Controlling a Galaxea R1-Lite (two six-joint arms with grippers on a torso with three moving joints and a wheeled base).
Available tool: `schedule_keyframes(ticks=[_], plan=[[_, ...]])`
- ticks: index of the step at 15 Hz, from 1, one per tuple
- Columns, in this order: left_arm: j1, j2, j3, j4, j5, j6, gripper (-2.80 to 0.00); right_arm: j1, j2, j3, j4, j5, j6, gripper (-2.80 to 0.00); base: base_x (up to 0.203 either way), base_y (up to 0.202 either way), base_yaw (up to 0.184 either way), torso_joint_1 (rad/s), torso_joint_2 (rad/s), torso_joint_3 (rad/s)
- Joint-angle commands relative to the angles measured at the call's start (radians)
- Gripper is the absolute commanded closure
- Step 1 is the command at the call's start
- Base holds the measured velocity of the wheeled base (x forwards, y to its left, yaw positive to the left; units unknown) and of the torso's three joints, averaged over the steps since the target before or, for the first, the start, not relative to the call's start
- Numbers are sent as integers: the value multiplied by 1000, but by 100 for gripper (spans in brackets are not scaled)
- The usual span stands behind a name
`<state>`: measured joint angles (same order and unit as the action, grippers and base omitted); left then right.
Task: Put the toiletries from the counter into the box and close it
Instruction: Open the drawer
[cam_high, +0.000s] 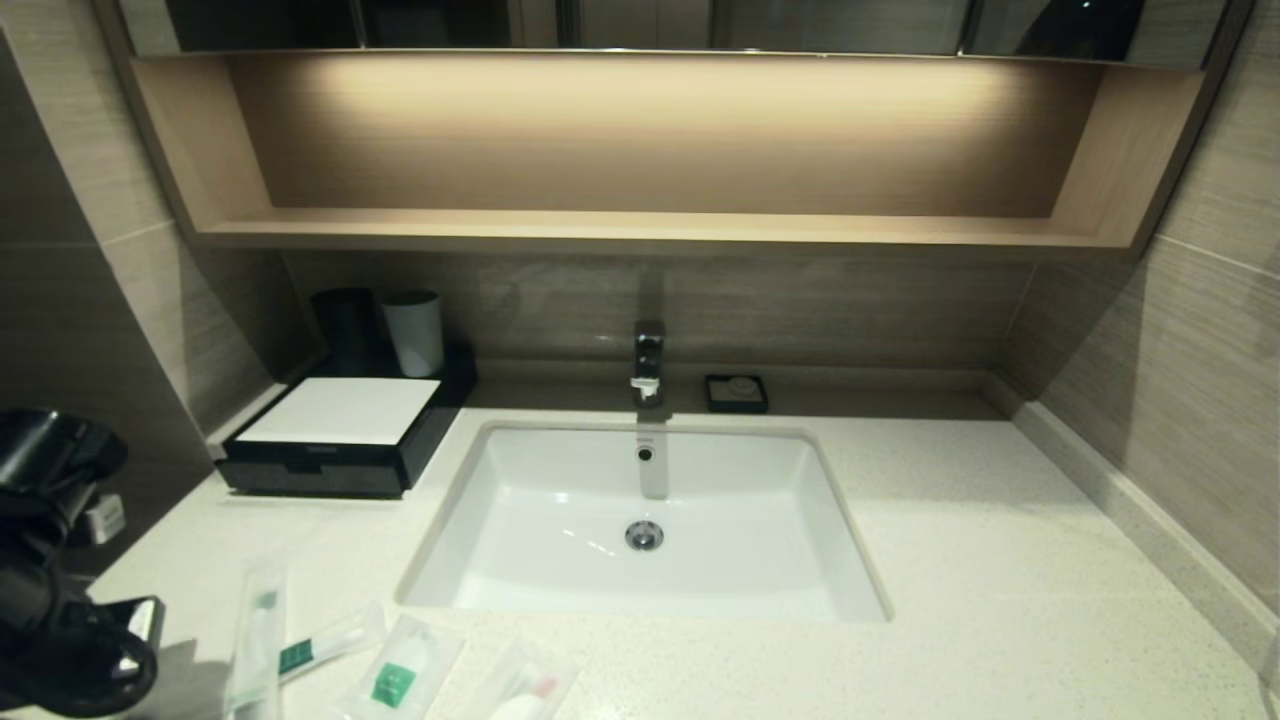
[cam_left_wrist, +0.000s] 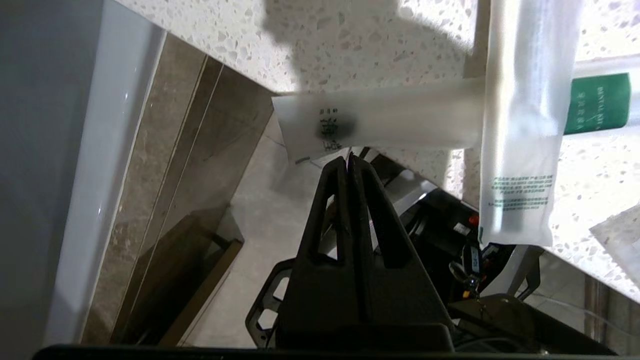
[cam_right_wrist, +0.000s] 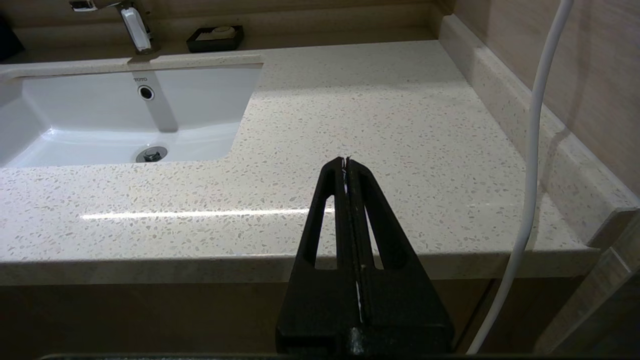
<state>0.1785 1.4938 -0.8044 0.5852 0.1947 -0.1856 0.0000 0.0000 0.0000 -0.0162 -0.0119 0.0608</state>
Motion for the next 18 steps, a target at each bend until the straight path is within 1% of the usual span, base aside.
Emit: schedule_keyframes(ticks=[1,3,5,6,9,10,11,12,13,15,17,18], plan=[[1,33,-27,96,0,-1,0,0,2,0,1,0,1,0,0,0,0,0,0,0],[1,25,-41,174,-22,3,0,0,2,0,0,0,1,0,0,0,0,0,0,0],[1,22,-50,249,-22,29,0,0,2,0,1,0,1,0,0,0,0,0,0,0],[1,23,-58,268,-21,34,0,0,2,0,1,0,1,0,0,0,0,0,0,0],[3,20,-59,232,-29,43,0,0,2,0,1,0,1,0,0,0,0,0,0,0],[14,22,-59,228,-29,51,0,2,2,0,1,0,1,0,0,0,0,0,0,0],[36,21,-59,226,-29,95,0,0,2,0,1,0,1,0,0,0,0,0,0,0],[71,21,-56,221,-30,159,-280,0,2,0,0,0,1,0,0,0,0,0,0,0],[112,25,-56,207,-43,210,-280,0,2,0,0,0,1,0,0,0,0,0,0,0],[182,40,-70,171,-124,327,-280,0,1,0,1,0,1,0,0,0,0,0,0,0],[242,48,-74,164,-142,490,-280,0,2,0,1,0,1,0,0,0,0,0,0,0],[275,49,-71,164,-179,563,-280,0,2,0,0,0,1,0,0,0,0,0,0,0]])
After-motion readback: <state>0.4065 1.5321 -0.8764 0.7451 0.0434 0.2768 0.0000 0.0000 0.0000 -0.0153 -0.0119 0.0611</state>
